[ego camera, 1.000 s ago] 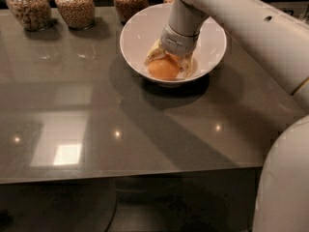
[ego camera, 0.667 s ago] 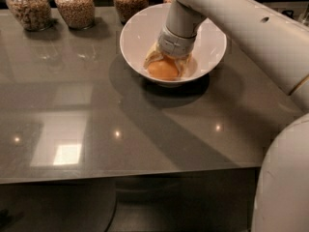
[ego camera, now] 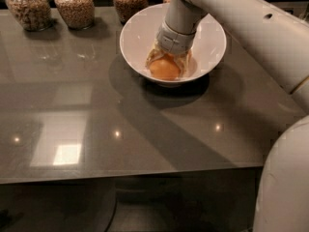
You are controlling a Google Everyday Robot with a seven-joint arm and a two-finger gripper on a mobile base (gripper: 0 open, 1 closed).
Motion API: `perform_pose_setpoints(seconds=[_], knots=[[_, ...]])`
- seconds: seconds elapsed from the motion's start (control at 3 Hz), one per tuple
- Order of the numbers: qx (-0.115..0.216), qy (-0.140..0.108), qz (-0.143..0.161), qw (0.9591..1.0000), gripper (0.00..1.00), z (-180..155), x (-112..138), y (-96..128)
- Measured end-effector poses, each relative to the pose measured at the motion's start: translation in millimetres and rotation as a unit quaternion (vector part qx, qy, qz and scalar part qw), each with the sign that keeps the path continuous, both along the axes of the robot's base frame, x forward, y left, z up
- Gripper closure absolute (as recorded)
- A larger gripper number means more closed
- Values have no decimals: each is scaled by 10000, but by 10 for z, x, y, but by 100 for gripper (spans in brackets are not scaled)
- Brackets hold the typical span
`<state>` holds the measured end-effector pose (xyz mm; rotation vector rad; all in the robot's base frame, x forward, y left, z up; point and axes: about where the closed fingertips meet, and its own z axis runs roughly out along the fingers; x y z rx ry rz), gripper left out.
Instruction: Pick orange from white bowl
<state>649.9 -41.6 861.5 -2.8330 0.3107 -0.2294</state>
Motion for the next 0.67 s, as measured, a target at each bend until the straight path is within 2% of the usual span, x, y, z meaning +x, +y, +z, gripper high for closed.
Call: perform_pose_setpoints(seconds=[0.33, 0.67], knots=[[177, -229, 30, 9996, 100, 276, -26, 50], [294, -476, 67, 9984, 100, 577, -93, 74]])
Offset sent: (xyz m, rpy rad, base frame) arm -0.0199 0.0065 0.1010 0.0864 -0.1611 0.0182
